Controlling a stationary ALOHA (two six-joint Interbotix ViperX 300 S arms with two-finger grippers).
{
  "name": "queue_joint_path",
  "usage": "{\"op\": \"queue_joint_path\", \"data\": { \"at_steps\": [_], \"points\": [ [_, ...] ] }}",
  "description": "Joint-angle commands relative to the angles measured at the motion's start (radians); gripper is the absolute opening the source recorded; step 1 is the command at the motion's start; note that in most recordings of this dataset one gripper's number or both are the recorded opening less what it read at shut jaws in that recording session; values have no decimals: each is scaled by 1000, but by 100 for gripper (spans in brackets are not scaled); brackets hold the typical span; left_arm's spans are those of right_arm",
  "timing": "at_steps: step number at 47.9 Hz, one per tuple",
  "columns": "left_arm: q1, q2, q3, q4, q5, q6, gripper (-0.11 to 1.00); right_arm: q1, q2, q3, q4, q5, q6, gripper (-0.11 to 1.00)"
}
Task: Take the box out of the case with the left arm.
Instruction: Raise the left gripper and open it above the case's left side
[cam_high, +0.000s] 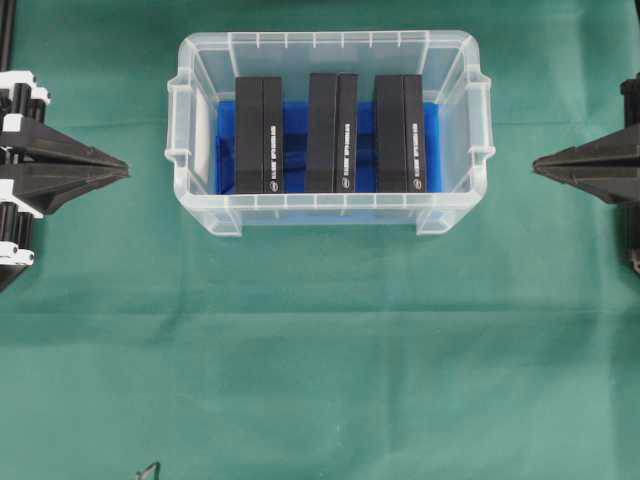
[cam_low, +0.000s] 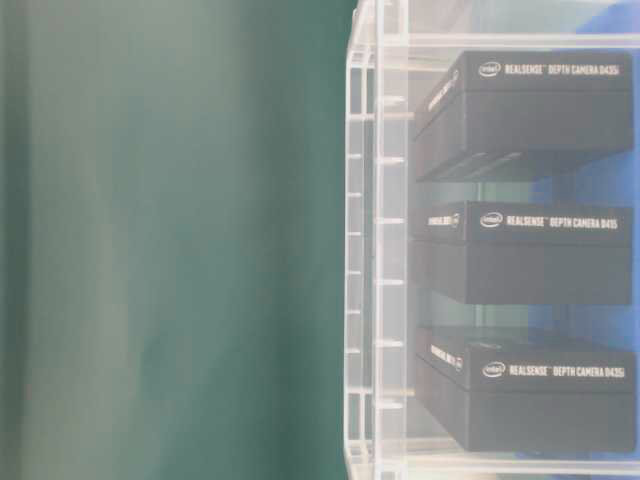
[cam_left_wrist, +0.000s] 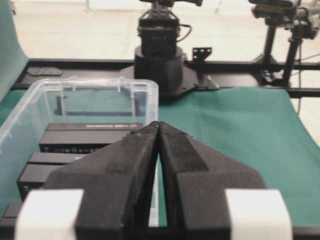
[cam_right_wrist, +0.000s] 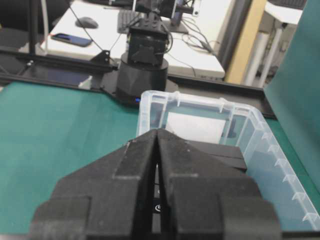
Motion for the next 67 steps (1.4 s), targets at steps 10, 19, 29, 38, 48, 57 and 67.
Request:
{"op": "queue_joint_path", "data": {
  "at_steps": [10,19,29,38,48,57,67],
  "points": [
    [6,17,-43,11,5,-5,0,-2,63,-67,3,44,12,2],
    [-6,11,-101,11,48,-37,0,-2,64,-133,3,146,14,2],
    [-37,21,-313,15,310,-55,0,0,71,-325,3,334,14,2],
    [-35,41,-476,26,565,-54,0,0,104,-489,3,512,14,2],
    [-35,49,-495,26,666,-64,0,-2,126,-540,3,684,15,2],
    [-37,86,-543,25,968,-132,0,0,140,-563,2,951,46,2],
    [-52,161,-640,25,1424,-206,0,-2,195,-612,-6,1338,118,2]
  ]
}}
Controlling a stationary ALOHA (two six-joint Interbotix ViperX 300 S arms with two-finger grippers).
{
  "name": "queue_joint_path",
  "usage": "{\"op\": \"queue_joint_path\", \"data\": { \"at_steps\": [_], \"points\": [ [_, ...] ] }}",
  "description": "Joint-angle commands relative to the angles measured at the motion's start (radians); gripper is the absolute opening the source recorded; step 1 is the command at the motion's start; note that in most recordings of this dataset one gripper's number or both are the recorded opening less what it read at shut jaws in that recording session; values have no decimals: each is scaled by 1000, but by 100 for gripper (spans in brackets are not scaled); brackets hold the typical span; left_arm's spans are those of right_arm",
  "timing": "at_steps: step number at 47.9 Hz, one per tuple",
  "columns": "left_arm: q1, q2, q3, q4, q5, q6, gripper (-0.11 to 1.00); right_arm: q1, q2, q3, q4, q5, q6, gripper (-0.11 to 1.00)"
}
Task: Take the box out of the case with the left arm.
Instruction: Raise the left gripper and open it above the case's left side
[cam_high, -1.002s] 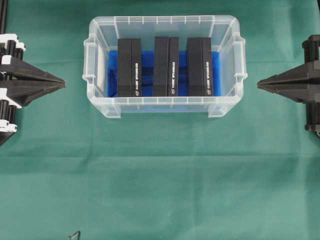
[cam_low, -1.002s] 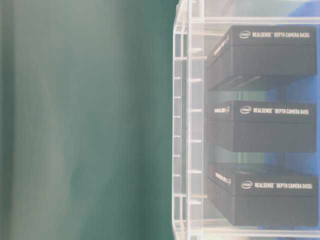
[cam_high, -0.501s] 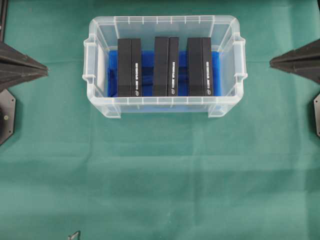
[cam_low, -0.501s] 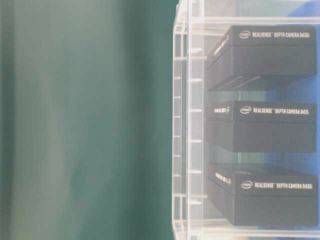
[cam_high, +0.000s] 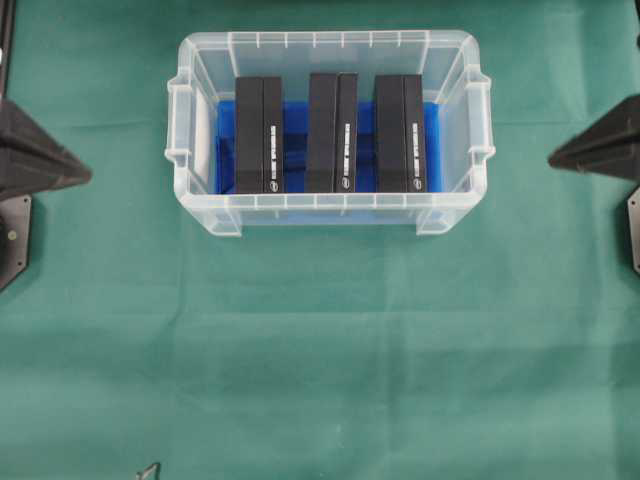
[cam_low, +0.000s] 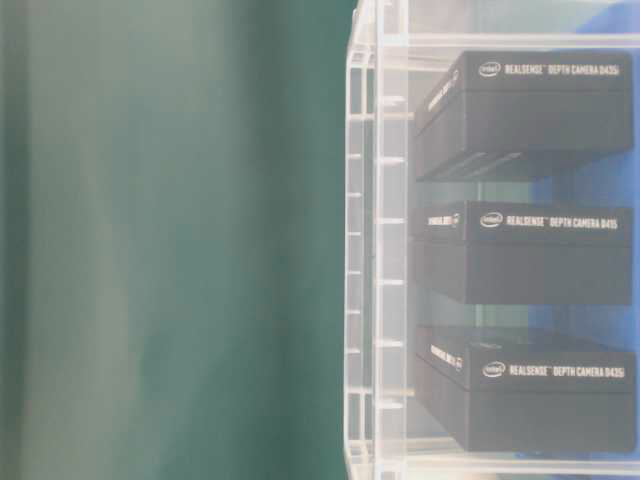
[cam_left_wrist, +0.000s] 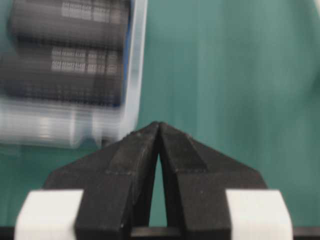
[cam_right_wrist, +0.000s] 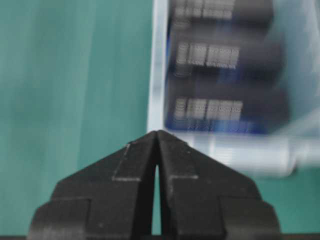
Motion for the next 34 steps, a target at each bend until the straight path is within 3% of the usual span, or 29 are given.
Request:
{"op": "queue_joint_path", "data": {
  "at_steps": [1,13,18,27,30,34],
  "points": [
    [-14,37,-72,2,196,-15,0,-2,28,-48,-6,155,20,2],
    [-17,121,-146,0,526,-81,0,-2,74,-86,-54,489,44,2],
    [-15,138,-150,0,541,-83,0,-2,87,-87,-69,551,44,2],
    [-17,135,-150,0,541,-101,0,-2,92,-89,-72,549,48,2],
    [-15,135,-149,0,546,-147,0,-2,92,-89,-72,549,48,2],
    [-5,135,-149,3,557,-316,0,-2,92,-89,-72,551,48,2]
  ]
}}
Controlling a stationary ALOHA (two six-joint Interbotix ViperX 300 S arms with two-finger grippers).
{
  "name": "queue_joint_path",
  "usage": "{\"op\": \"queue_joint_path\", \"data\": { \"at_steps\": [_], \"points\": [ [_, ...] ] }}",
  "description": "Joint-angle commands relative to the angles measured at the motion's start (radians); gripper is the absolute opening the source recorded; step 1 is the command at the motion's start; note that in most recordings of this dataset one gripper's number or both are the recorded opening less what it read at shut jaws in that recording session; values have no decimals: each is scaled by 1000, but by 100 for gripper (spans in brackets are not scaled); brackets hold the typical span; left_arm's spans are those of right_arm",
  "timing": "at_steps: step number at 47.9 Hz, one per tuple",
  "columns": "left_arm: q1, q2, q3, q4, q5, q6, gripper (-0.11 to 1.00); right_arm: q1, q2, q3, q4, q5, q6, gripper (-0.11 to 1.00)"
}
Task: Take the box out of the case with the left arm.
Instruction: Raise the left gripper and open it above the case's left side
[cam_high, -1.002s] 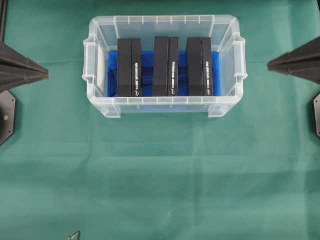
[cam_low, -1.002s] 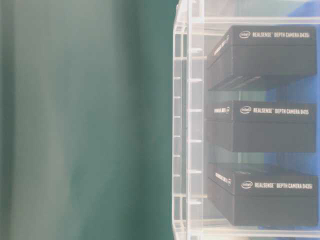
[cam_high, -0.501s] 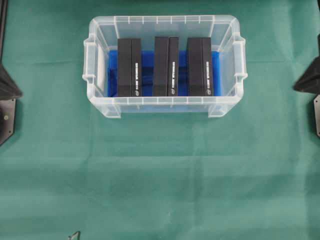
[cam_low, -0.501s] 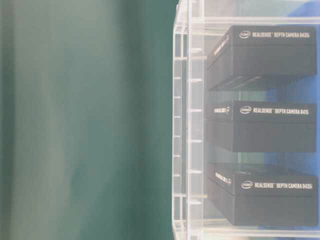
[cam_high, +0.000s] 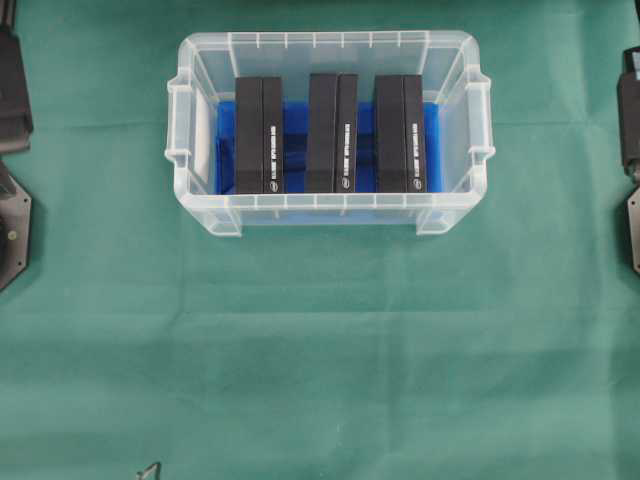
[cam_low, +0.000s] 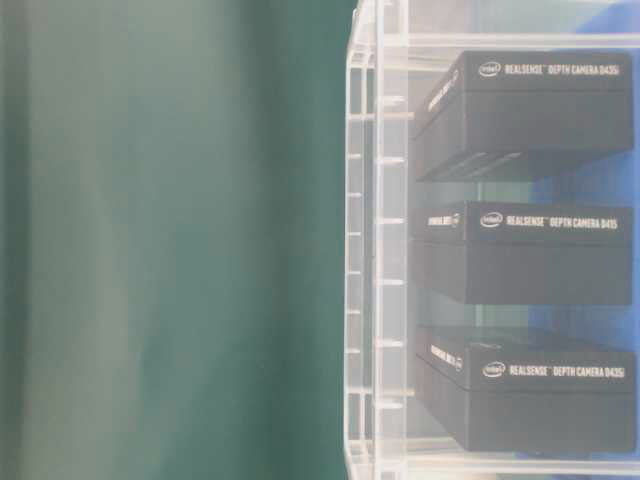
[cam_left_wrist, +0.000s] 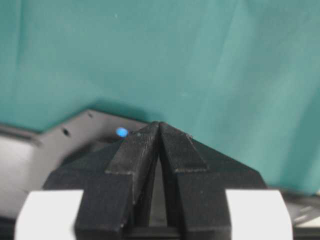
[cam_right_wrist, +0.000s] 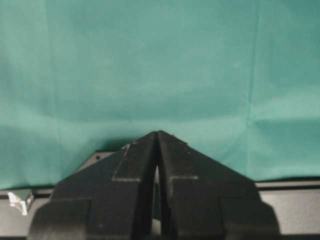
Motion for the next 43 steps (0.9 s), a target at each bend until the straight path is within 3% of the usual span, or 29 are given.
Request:
{"op": "queue_joint_path", "data": {
  "at_steps": [1,8,14,17,19,21,24,30,38,43],
  "points": [
    [8,-3,-23,3,9,-138,0,-2,0,-28,-3,2,5,2],
    [8,-5,-23,9,21,-506,0,-2,0,-28,-3,2,5,2],
    [12,3,-26,11,35,-966,0,-2,0,-28,-2,2,6,2],
    [11,2,-25,11,57,-1160,0,-2,0,-28,-2,2,6,2],
    [9,-2,-23,11,75,-1259,0,-2,0,-28,-2,2,8,2],
    [9,-8,-20,12,95,-1318,0,-2,0,-28,-3,0,8,2],
    [8,-17,-15,12,115,-1338,0,-2,0,-26,-3,0,9,2],
    [8,-40,-11,12,112,-1290,0,-2,0,-28,-8,0,8,2],
    [37,-41,-9,23,77,-1158,0,-2,2,-28,-11,0,9,2],
    [130,-23,-11,28,64,-1057,0,-2,0,-28,-14,0,8,2]
  ]
}}
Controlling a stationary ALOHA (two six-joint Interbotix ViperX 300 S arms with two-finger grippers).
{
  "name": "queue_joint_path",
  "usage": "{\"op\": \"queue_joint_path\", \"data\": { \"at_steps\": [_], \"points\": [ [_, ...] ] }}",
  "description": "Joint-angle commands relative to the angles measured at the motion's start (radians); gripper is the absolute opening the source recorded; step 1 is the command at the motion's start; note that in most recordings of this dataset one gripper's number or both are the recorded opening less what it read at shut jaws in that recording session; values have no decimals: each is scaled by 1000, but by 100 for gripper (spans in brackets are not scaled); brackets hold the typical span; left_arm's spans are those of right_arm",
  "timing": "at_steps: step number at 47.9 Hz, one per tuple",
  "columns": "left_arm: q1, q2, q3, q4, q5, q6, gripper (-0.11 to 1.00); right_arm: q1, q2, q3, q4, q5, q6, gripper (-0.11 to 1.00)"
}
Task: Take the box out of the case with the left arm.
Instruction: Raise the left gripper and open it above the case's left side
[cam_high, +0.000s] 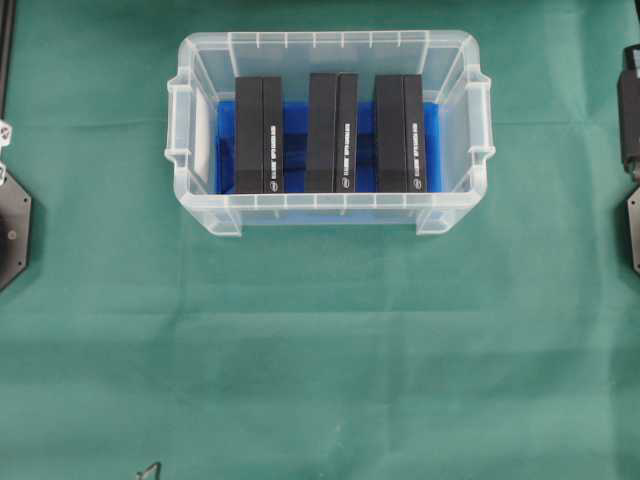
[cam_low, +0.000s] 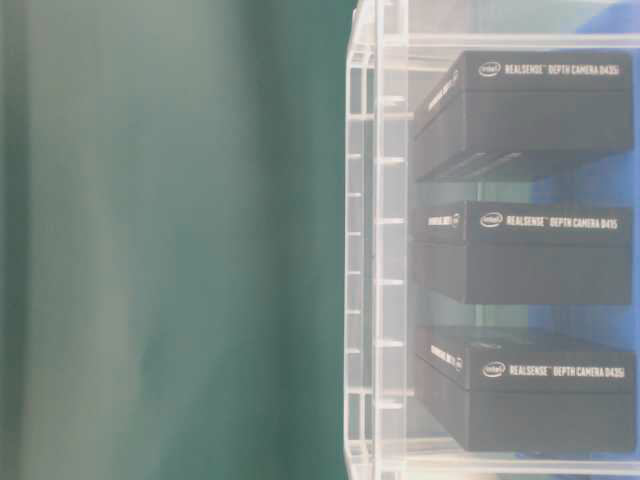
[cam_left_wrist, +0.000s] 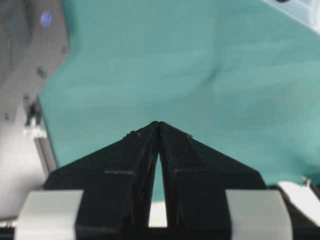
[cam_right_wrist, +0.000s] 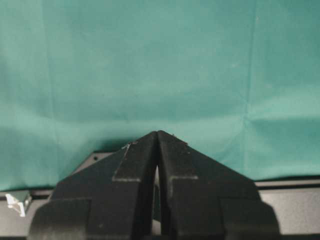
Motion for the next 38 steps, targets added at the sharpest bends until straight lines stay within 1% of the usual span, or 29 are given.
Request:
{"op": "queue_joint_path", "data": {
  "at_steps": [1,10,14,17,21,26,34,38],
  "points": [
    [87,18,-14,9,-9,74,0,-2,0,-26,-3,-2,0,2],
    [301,38,-15,0,-9,275,0,-2,0,-26,-3,-3,2,2],
    [364,40,-17,-8,-9,337,0,-2,2,-26,-3,-3,2,2],
    [397,43,-18,-11,-9,368,0,-2,2,-26,-3,-5,2,2],
    [419,48,-20,-11,-11,391,0,0,2,-25,-3,-5,2,2],
    [425,55,-21,-9,-15,407,0,-2,2,-25,-5,-5,2,2],
    [425,58,-17,-6,-66,436,1,-2,2,-26,-20,-5,2,2],
    [426,61,-15,-6,-69,436,7,-2,2,-26,-29,-5,2,2]
  ]
}}
